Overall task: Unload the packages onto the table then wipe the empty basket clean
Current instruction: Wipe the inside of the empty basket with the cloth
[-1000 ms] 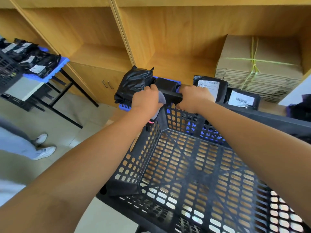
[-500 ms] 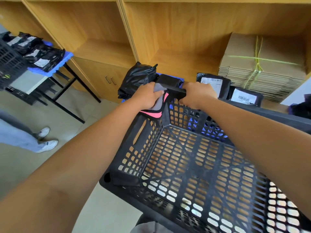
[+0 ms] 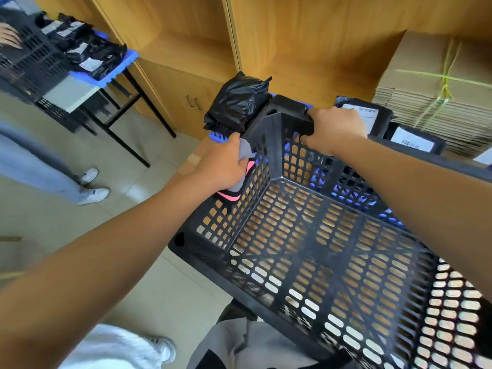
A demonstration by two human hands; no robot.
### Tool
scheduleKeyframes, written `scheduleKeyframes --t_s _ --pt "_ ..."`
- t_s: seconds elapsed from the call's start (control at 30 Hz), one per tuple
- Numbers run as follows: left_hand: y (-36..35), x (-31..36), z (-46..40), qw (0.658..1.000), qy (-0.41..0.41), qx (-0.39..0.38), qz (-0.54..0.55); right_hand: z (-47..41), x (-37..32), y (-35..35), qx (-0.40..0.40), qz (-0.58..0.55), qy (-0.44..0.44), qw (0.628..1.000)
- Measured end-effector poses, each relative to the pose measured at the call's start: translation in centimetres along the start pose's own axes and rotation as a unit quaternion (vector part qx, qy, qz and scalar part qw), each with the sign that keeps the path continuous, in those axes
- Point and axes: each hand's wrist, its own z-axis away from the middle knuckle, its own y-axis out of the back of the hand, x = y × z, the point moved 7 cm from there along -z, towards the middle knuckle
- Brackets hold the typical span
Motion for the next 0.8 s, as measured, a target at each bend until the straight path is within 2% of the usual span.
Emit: scheduleKeyframes --t_s 0.17,0.43,0.8 --pt "0.0 1.2 -1.1 0.998 0.005 0.036 -0.054 0.0 -0.2 0.2 0.0 0.005 0.013 1.0" --pt "0.5 3.7 -6.4 0.995 0.018 0.039 -0.094 0.0 -0.2 0.3 0.001 0.002 0.017 1.0" --pt "1.0 3.9 -6.3 0.997 0.038 0.027 -0.054 0.6 -0.4 0.6 0.005 0.014 0.014 1.0"
